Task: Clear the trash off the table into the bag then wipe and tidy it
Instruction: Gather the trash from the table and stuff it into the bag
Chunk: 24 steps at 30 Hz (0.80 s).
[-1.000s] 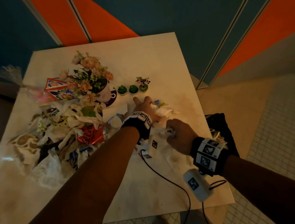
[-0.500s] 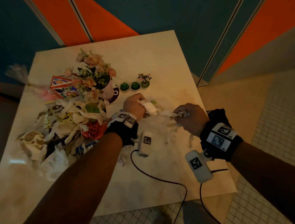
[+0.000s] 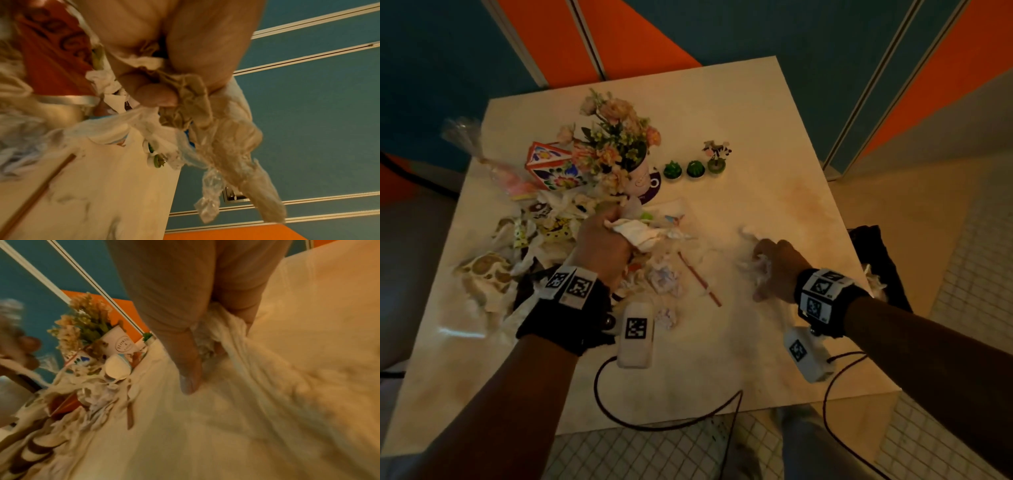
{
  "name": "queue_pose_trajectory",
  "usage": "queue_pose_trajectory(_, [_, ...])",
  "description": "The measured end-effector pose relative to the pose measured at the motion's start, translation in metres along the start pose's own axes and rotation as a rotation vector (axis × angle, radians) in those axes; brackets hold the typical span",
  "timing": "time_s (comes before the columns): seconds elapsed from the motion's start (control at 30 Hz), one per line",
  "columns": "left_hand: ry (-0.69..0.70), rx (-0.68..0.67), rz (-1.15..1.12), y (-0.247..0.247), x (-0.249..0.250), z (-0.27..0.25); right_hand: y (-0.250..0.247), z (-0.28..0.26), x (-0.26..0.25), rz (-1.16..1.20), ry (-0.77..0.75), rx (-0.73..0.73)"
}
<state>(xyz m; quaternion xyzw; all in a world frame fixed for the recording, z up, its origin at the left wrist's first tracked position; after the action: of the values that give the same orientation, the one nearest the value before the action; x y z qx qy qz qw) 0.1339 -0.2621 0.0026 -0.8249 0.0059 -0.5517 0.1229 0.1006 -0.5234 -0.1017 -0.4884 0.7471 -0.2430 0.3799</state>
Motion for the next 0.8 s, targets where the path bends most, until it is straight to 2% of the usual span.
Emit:
queue_pose_trajectory(0.13, [-0.044,-0.013,-0.018,-0.012,-0.017,-0.002,-0.001,0.0,-0.014,-0.026,-0.059,0.027])
queue_pose_trajectory(0.23, [-0.054,-0.048,0.027,-0.017,-0.026,-0.003,0.002,-0.007,-0.047,0.052,-0.133,0.055])
queue_pose_trajectory(0.37, [-0.042,-0.03,0.097,-0.026,-0.037,-0.01,0.031,-0.005,-0.089,-0.057,-0.195,-0.044])
queue_pose_trajectory(0.43, [-0.026,-0.062,0.128,-0.024,-0.041,-0.009,0.041,-0.002,-0.097,-0.083,-0.187,-0.057])
queue_pose_trajectory(0.57, [0.007,-0.119,0.291,-0.026,-0.049,-0.011,0.046,-0.001,-0.106,-0.172,-0.185,-0.051])
queue_pose_trajectory(0.67, [0.086,-0.139,0.457,-0.025,-0.051,-0.018,0.041,-0.001,-0.108,-0.187,-0.183,-0.043])
queue_pose_trajectory(0.8, [0.087,-0.312,0.671,0.003,-0.075,-0.037,0.034,-0.001,-0.103,-0.086,-0.156,-0.044])
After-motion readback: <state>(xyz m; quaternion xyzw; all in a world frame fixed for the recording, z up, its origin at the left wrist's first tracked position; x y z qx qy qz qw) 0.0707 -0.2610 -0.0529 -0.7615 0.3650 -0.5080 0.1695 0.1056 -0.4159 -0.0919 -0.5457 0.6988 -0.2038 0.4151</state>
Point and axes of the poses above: each hand's wrist, its own z-axis towards the middle knuckle, its own y-axis out of the palm, x = y × z, the point moved 9 cm from there along z, towards the middle knuckle, and after that the axes turned 6 degrees about -z, right-handed, at the moved point
